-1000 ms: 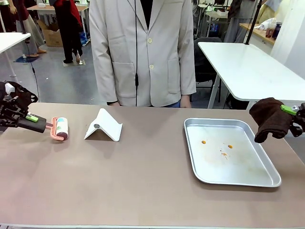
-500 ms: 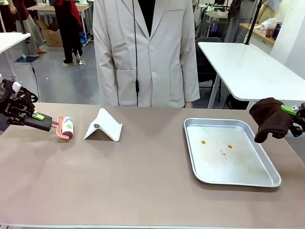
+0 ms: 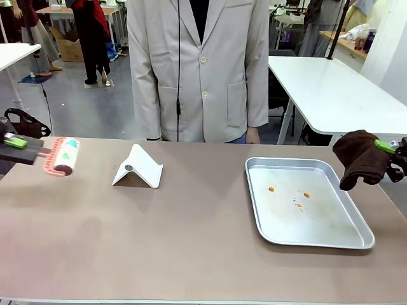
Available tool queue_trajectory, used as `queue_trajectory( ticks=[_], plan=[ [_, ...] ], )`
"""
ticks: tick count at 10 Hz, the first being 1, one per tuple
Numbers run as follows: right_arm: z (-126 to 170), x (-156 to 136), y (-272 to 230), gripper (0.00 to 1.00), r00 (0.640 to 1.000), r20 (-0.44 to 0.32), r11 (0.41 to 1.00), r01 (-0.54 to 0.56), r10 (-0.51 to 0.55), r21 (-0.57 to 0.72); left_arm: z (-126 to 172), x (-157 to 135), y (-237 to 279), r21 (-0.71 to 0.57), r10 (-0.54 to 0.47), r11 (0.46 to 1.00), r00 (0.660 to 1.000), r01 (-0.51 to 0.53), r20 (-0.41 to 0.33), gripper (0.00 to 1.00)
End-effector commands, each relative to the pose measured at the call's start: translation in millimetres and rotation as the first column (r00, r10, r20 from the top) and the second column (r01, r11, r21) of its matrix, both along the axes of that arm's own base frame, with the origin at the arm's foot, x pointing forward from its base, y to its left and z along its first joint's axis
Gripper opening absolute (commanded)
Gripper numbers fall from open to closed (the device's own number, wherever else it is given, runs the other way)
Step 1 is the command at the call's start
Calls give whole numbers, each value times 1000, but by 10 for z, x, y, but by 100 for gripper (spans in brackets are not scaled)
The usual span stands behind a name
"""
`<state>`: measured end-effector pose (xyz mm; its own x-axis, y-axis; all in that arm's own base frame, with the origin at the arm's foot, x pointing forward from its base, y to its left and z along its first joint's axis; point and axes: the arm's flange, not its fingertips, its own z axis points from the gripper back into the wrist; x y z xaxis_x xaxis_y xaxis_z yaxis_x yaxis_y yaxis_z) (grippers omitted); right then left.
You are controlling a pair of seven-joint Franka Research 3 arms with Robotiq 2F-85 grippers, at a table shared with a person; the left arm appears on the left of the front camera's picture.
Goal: Clean the surface of the table.
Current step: If a person points to the right, clean the right side of the table with your right hand, and if they point to the left, clean the left side with your left hand.
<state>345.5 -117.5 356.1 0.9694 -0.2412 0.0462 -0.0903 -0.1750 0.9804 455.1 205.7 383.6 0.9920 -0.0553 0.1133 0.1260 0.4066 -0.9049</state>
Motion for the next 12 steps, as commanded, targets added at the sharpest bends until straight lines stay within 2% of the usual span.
queue_trajectory(
  ticks=[1,3,5,7,8,12],
  plan=[
    [45,-12,5,0,1000,13,1000,-12,12,9,85,-395,191,-75,-66,995,998,66,4,22],
    [45,-12,5,0,1000,13,1000,-12,12,9,96,-879,475,-92,-62,994,998,61,-11,22],
    [45,-12,5,0,1000,13,1000,-12,12,9,-4,-1292,713,-139,-42,989,998,48,47,22],
    [45,-12,5,0,1000,13,1000,-12,12,9,-84,-1368,872,-197,-1,980,998,13,61,22],
    [45,-12,5,0,1000,13,1000,-12,12,9,-21,-1328,794,-136,-16,991,1000,18,18,22],
    [45,-12,5,0,1000,13,1000,-12,12,9,-21,-1328,794,-136,-16,991,1000,18,18,22]
  ],
)
